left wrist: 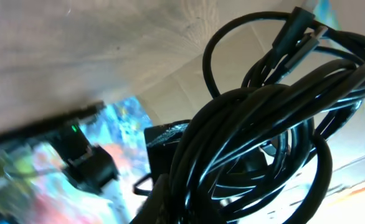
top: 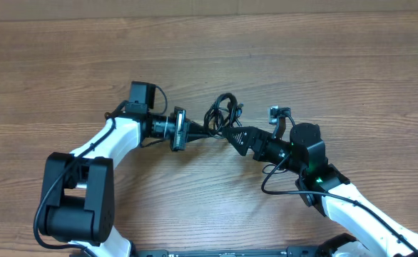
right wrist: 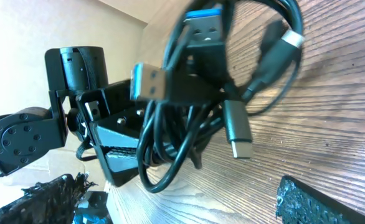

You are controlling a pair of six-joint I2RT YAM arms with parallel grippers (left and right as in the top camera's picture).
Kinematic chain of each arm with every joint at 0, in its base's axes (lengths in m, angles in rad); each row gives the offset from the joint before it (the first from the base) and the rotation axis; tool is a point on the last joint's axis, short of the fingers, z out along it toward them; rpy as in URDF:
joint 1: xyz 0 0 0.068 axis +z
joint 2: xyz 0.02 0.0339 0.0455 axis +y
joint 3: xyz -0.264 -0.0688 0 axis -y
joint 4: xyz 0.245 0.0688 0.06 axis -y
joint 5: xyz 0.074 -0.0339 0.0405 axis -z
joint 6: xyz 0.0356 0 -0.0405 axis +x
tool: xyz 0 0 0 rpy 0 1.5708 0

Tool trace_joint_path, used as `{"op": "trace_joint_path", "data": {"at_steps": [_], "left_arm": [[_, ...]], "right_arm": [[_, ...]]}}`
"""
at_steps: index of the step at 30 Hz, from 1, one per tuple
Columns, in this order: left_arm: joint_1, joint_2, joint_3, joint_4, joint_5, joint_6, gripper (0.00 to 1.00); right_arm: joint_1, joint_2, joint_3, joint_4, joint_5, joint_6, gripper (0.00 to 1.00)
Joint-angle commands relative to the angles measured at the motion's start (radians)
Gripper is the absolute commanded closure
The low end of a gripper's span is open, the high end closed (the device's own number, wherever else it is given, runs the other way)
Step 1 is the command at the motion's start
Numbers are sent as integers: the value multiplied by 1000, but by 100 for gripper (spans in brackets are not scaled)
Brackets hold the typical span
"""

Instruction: Untangle cables

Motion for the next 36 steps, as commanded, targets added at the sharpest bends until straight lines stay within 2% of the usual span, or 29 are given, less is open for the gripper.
{"op": "trace_joint_path", "data": {"at_steps": [1, 5, 7, 19, 25, 32, 36], "left_arm": [[27, -14, 13, 1, 22, 310, 96], [43, -14, 13, 1, -35, 492, 96], [43, -14, 13, -1, -107, 542, 96], [12, -14, 13, -84, -512, 604, 96], [-55, -14, 13, 11, -537, 605, 96], [-133, -14, 13, 137, -563, 605, 96], [-148, -14, 13, 167, -563, 632, 96]], "right_arm": [[2, -1, 6, 6, 6, -2, 0], [2, -1, 6, 6, 6, -2, 0], [2, -1, 6, 6, 6, -2, 0], [2, -1, 6, 48, -22, 6, 0], [2, -1, 6, 93, -24, 222, 0], [2, -1, 6, 92, -28, 355, 1], [2, -1, 6, 82, -12, 410, 11]]}}
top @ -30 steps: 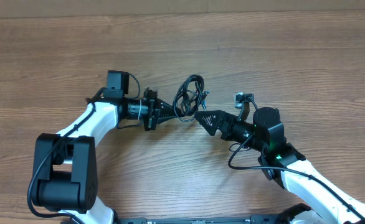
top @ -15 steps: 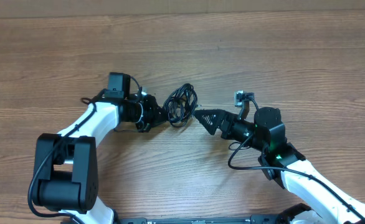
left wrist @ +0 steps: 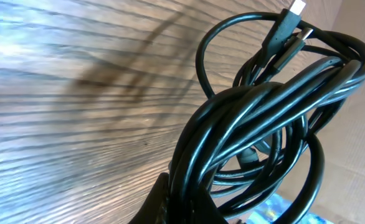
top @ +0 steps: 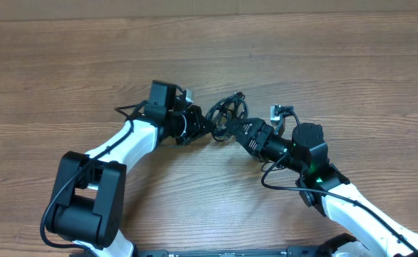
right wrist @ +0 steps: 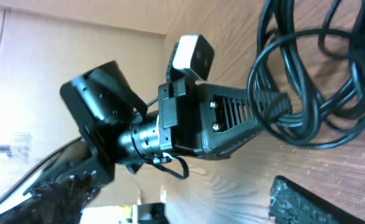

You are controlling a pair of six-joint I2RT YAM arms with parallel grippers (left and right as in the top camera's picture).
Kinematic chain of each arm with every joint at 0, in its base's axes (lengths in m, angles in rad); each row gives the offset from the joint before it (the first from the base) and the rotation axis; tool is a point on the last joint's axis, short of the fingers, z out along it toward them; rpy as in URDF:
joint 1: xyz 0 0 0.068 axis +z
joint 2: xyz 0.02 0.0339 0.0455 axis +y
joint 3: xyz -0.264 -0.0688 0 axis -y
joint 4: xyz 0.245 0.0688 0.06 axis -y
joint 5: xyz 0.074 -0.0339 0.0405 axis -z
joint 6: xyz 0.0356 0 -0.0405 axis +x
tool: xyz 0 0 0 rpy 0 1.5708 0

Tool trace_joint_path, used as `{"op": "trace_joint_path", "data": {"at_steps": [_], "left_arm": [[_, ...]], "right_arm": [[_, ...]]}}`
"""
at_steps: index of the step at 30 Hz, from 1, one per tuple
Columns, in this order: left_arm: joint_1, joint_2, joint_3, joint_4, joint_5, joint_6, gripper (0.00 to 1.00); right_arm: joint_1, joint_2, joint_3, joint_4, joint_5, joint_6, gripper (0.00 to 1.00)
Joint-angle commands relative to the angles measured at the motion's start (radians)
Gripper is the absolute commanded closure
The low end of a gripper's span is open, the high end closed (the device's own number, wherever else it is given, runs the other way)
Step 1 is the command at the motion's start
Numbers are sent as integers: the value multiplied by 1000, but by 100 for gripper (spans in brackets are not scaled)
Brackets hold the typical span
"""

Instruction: Untangle cables

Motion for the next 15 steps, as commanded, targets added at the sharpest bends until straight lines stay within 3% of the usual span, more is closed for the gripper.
{"op": "trace_joint_path", "data": {"at_steps": [1, 4, 15], "left_arm": [[-7, -14, 13, 20, 2, 60, 96], [-11, -14, 13, 23, 13, 113, 96], [-88, -14, 13, 142, 80, 226, 96]], "right_arm": [[2, -1, 6, -10, 20, 95, 14], [2, -1, 6, -39, 31, 149, 23], [2, -1, 6, -75, 58, 195, 24]]}}
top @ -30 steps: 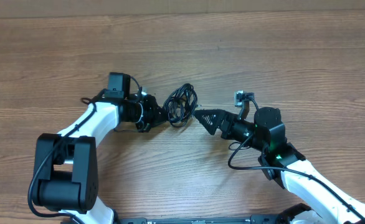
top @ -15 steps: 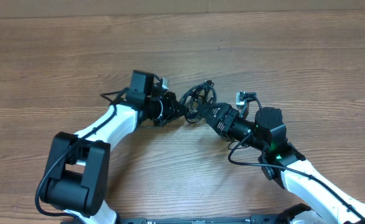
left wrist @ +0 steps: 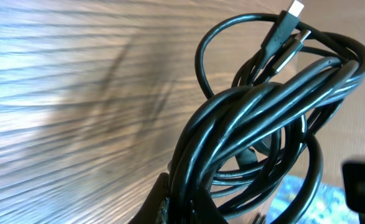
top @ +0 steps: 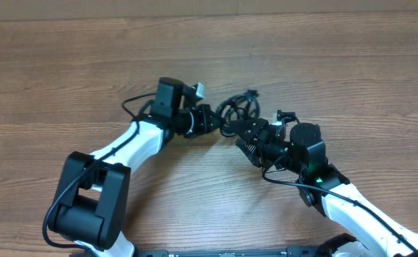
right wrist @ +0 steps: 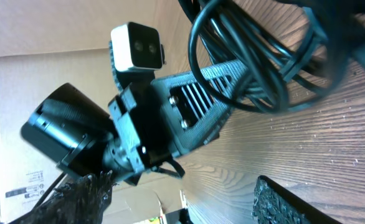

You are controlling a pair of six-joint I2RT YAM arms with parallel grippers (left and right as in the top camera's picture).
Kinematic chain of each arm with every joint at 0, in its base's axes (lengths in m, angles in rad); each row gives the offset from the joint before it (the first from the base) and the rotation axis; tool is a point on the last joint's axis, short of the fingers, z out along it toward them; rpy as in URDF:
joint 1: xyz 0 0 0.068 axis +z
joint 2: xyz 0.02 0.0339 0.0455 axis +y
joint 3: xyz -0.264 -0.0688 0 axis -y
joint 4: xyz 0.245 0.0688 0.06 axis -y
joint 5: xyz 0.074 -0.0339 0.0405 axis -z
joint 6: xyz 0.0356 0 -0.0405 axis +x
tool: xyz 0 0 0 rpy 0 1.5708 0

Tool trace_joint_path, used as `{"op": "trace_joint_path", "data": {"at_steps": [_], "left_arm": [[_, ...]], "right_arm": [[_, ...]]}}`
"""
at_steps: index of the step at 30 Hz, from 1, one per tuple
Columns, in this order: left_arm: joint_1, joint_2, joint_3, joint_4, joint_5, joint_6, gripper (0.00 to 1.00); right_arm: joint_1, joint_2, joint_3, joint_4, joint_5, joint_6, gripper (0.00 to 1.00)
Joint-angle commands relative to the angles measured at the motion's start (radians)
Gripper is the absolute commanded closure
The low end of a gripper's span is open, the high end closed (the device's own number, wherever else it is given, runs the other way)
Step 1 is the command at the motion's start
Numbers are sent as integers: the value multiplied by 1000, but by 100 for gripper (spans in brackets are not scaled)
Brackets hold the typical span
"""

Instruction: Untangle cables

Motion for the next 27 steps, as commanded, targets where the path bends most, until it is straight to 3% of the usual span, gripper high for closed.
{"op": "trace_joint_path", "data": {"at_steps": [1, 9, 18, 27], "left_arm": [[-39, -14, 13, 15, 46, 110, 96], [-55, -14, 13, 14, 138, 248, 96], [-63, -14, 13, -39, 134, 365, 96], [-80, -14, 13, -40, 129, 386, 96]], "right_arm": [[2, -1, 6, 2, 30, 14, 24], [2, -1, 6, -69, 127, -82, 26], [2, -1, 6, -84, 180, -106, 35], [2, -1, 6, -94, 214, -106, 48]]}}
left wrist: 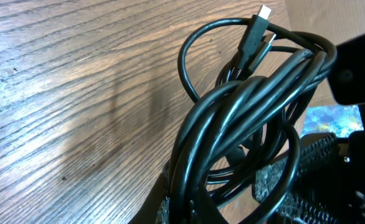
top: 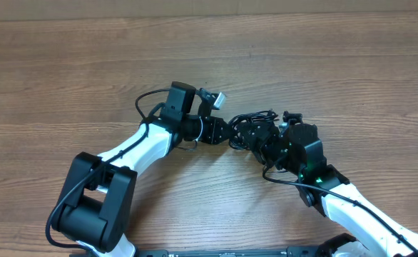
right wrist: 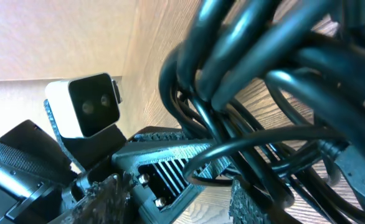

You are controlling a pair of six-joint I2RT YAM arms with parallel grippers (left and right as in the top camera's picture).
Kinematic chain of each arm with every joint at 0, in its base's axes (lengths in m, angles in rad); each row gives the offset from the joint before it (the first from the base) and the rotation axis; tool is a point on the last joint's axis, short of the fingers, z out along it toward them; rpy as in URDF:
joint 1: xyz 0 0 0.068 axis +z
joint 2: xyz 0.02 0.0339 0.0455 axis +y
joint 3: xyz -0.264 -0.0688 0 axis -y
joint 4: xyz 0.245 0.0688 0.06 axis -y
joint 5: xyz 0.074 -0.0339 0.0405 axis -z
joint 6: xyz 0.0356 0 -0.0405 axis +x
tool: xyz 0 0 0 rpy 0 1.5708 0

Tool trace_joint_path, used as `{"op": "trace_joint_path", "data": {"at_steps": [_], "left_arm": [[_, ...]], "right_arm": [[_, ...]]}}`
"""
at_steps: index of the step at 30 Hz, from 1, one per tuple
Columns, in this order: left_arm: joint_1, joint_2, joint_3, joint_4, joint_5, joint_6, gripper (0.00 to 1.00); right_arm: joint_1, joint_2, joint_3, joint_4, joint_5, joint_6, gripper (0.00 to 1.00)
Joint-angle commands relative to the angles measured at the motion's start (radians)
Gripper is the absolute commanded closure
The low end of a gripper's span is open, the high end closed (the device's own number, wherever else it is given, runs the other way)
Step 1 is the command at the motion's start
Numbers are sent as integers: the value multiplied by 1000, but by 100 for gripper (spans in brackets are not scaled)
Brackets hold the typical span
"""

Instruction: Untangle cables

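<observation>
A tangled bundle of black cables (top: pixel 257 120) hangs between the two arms at mid-table. My left gripper (top: pixel 227 134) is shut on the bundle's thick strands (left wrist: pixel 232 124), clamped at the bottom edge of the left wrist view (left wrist: pixel 189 208). A silver-tipped plug (left wrist: pixel 255 27) sticks out at the bundle's top. My right gripper (top: pixel 260 146) is right under the bundle and stands open (right wrist: pixel 176 199). Its rough fingers (right wrist: pixel 104 199) sit either side of the left gripper's black jaw (right wrist: pixel 170 155), with cable loops (right wrist: pixel 276 74) close over them.
The bare wooden table (top: pixel 323 57) stretches all round. The left wrist's white camera (top: pixel 212 98) stands just left of the bundle. Both arms meet in a tight spot at mid-table, the right arm's cable loop (top: pixel 280 182) trailing behind it.
The left gripper has carried the bundle a little to the right and nearer the table. The right gripper now sits tight against the bundle and the left jaw, still open.
At first the left gripper held the bundle left of centre, with the open right gripper beside it and plugs hanging before its camera. At each later moment the left wrist stood further right and more turned, the bundle with it. Now the two grippers meet under the bundle.
</observation>
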Motion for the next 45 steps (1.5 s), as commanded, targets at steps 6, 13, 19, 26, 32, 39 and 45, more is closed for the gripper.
{"op": "trace_joint_path", "data": {"at_steps": [6, 13, 19, 26, 32, 39, 45], "left_arm": [[-34, -14, 13, 7, 47, 62, 96], [-34, -14, 13, 18, 71, 62, 96], [-33, -14, 13, 31, 92, 62, 96], [-33, -14, 13, 32, 91, 61, 96], [-32, -14, 13, 33, 86, 61, 96], [-32, -14, 13, 25, 4, 26, 96], [-29, -14, 13, 13, -138, -129, 96]], "right_arm": [[0, -1, 6, -39, 86, -9, 55], [0, -1, 6, -66, 114, -9, 57], [0, 0, 6, -87, 130, -13, 69], [0, 0, 6, -87, 130, -31, 96], [0, -1, 6, -77, 105, -31, 96], [0, -1, 6, 42, 2, -35, 96], [0, -1, 6, 227, -147, -123, 96]]}}
